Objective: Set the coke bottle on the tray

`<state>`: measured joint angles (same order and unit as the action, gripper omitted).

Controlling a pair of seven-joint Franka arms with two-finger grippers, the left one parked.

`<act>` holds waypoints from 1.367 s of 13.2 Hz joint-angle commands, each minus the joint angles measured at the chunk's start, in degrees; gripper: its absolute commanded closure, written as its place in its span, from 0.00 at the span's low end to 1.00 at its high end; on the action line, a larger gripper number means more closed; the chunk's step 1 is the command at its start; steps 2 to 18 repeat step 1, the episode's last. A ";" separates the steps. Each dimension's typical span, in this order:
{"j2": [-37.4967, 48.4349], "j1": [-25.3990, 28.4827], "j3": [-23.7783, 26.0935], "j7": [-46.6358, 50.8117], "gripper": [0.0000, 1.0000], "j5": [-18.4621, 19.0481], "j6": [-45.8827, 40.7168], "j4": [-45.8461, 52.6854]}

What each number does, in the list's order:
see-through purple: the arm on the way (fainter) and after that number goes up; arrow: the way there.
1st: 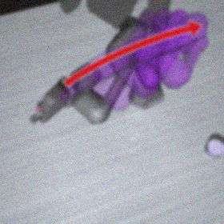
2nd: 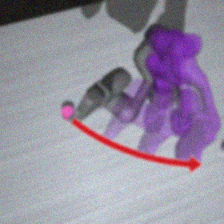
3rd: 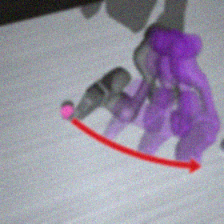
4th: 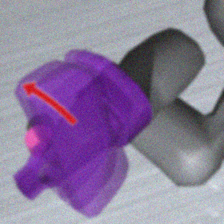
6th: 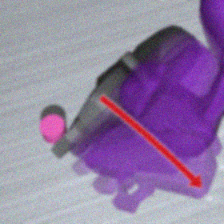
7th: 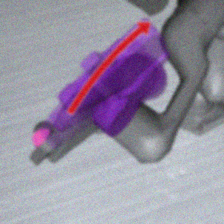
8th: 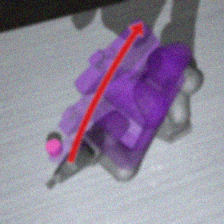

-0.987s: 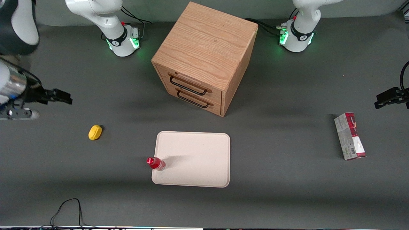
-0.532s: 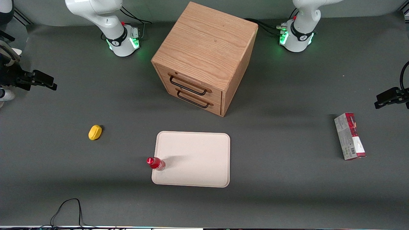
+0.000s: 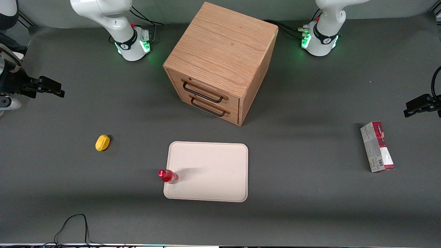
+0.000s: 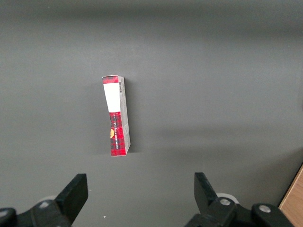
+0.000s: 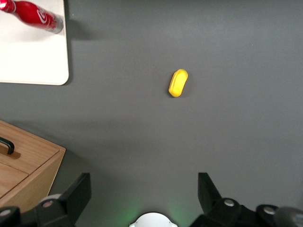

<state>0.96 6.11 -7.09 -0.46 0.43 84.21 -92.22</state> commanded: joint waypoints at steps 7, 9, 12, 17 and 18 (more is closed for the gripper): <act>-0.44 -0.56 -0.03 -1.82 0.00 -0.78 -1.50 0.28; -0.44 -0.56 -0.03 -1.82 0.00 -0.78 -1.50 0.28; -0.44 -0.56 -0.03 -1.82 0.00 -0.78 -1.50 0.28; -0.44 -0.56 -0.03 -1.82 0.00 -0.78 -1.50 0.28; -0.44 -0.56 -0.03 -1.82 0.00 -0.78 -1.50 0.28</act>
